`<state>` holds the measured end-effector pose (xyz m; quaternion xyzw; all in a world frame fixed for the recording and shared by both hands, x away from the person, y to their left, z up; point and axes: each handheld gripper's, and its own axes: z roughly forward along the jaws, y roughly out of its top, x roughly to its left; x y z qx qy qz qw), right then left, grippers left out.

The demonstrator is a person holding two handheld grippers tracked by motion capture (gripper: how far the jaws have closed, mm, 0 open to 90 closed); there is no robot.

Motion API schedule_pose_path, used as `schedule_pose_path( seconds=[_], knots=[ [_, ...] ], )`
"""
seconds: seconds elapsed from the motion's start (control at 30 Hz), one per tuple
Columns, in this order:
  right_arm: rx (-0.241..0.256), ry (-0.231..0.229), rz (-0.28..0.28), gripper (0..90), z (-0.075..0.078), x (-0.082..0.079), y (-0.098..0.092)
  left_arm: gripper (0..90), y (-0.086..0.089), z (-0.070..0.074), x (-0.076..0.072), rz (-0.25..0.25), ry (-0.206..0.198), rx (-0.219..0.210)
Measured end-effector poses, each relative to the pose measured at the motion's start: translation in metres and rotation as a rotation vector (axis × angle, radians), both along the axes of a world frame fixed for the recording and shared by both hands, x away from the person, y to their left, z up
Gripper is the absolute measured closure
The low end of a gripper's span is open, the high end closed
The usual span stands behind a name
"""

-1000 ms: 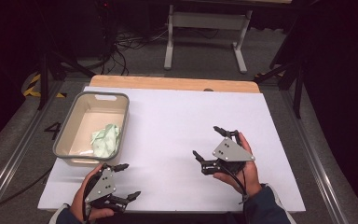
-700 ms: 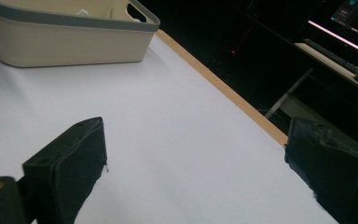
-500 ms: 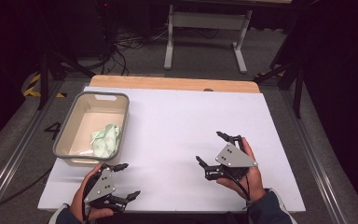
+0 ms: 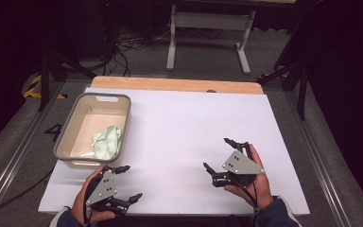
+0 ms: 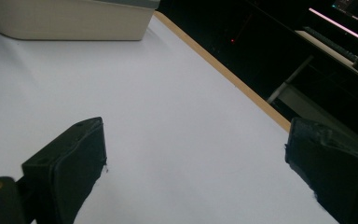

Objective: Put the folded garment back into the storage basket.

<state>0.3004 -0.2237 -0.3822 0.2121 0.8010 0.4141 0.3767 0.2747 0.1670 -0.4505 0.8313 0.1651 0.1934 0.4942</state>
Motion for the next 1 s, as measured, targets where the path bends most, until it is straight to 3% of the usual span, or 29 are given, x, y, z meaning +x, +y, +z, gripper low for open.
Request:
schedule_pose_path(
  seconds=[1.0],
  knots=[
    [0.038, 0.041, -0.023, 5.7, -0.029, -0.012, -0.036, 10.1, 0.000, 0.000, 0.000, -0.002, 0.000, -0.005]
  ],
)
